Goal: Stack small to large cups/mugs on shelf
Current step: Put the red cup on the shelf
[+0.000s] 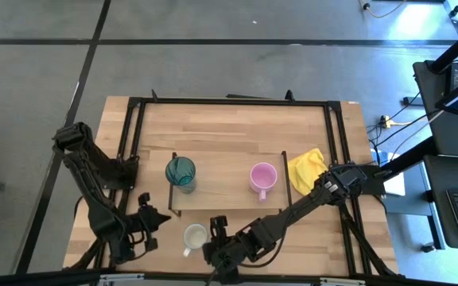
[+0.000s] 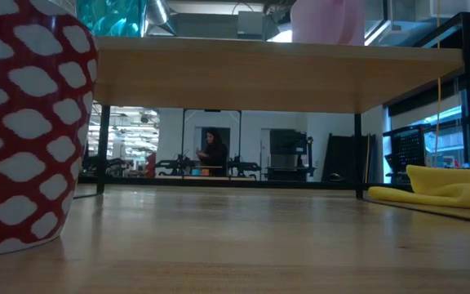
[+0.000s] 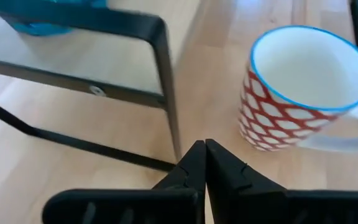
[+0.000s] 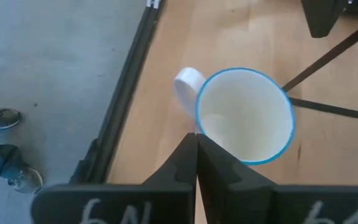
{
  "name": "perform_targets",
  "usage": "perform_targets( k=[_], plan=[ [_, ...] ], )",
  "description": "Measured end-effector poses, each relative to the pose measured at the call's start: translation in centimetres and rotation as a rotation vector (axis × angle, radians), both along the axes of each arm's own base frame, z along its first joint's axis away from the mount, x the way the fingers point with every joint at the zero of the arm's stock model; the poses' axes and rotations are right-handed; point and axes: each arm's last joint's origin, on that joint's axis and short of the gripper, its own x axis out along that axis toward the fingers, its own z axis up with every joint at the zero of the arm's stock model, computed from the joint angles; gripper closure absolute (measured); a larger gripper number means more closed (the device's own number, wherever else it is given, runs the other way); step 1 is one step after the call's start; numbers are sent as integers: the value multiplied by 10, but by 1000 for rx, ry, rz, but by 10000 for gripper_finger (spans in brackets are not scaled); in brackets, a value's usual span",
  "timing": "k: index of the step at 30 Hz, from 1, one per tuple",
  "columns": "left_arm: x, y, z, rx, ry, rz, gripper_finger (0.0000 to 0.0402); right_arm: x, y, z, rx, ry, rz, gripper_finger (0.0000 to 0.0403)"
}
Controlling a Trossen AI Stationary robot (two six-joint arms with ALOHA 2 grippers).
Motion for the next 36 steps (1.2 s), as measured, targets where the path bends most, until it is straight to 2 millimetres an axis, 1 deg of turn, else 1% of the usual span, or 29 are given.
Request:
perform_targets(
  k=[5,10,17,23,26,30,33,36],
  plan=[
    [4,6,1,39,-21,29,400,3,-6,0,0,-1,-14,393],
    [8,9,1,56,-30,51,400,4,-8,0,0,-1,-18,393],
    [7,12,1,82,-16,50,400,5,-8,0,-1,-1,-17,393],
    [4,10,1,63,10,35,401,4,-8,0,-2,-1,-16,393],
    [0,3,5,31,2,10,397,4,-7,0,2,4,2,393],
    [-5,-11,20,-17,-23,-40,397,7,-3,4,41,-24,76,393],
    [-11,-24,36,-52,-44,-103,400,8,-2,17,62,-60,138,393],
    [-16,-36,49,-77,-61,-183,399,5,-3,29,6,-84,199,388]
  ],
)
